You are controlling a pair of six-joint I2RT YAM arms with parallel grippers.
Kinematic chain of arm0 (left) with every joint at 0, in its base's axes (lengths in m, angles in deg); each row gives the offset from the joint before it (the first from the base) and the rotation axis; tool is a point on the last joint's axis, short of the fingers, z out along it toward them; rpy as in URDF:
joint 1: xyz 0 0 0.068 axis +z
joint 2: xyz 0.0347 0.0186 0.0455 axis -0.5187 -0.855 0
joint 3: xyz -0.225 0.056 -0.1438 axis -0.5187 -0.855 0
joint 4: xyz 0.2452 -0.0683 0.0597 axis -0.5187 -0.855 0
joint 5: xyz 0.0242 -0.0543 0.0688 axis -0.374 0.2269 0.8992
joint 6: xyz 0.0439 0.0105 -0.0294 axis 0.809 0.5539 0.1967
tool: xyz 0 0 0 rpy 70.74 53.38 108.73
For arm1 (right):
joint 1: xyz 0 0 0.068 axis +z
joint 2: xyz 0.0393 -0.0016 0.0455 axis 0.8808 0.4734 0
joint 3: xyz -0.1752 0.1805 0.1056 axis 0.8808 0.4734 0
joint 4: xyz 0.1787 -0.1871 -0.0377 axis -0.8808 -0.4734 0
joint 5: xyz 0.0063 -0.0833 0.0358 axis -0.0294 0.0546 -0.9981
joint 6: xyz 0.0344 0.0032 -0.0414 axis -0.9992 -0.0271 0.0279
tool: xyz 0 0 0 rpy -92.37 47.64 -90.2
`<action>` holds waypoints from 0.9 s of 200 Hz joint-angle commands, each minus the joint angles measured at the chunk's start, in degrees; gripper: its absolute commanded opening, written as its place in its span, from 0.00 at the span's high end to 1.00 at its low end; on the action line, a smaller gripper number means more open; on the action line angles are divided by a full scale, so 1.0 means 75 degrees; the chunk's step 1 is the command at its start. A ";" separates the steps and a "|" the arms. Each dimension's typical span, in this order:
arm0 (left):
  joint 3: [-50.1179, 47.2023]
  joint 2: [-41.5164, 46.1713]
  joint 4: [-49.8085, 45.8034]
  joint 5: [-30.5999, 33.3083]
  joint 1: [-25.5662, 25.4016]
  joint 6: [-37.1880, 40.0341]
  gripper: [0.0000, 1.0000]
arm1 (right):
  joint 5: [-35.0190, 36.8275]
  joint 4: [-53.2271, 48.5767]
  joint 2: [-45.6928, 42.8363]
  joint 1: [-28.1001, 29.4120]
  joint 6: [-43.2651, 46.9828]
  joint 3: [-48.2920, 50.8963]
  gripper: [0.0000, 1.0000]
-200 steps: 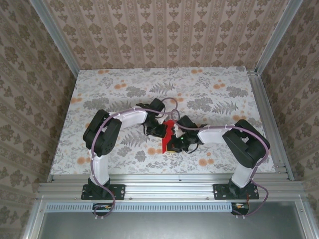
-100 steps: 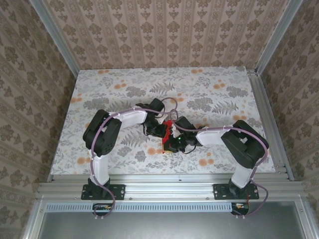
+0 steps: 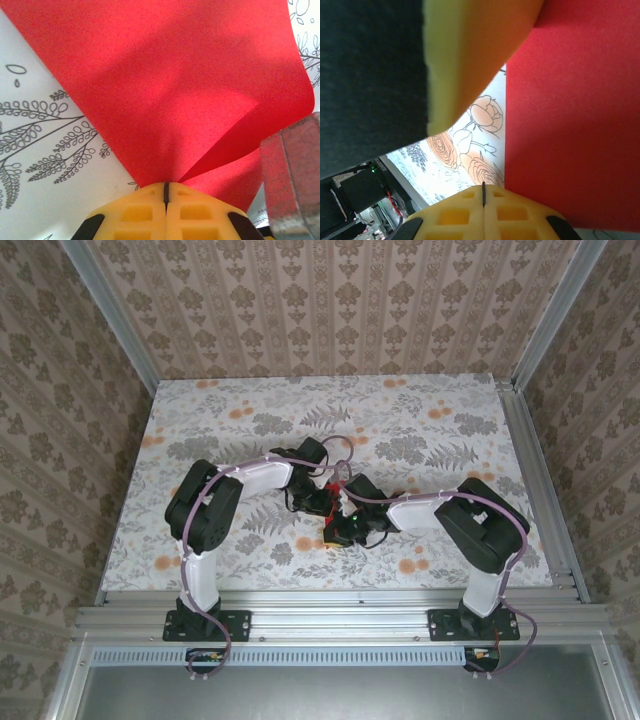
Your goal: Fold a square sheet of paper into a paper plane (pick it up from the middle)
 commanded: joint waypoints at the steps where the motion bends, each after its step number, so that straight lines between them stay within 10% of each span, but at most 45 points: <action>1: -0.0531 -0.0790 0.0052 0.0923 0.0005 0.0071 0.95 | -0.0063 0.0077 0.0235 0.0072 -0.0114 -0.0113 0.92; 180: -0.0564 -0.0825 0.0046 0.0911 0.0006 0.0109 0.95 | -0.0111 -0.0764 -0.0806 -0.1239 0.0584 -0.0052 0.83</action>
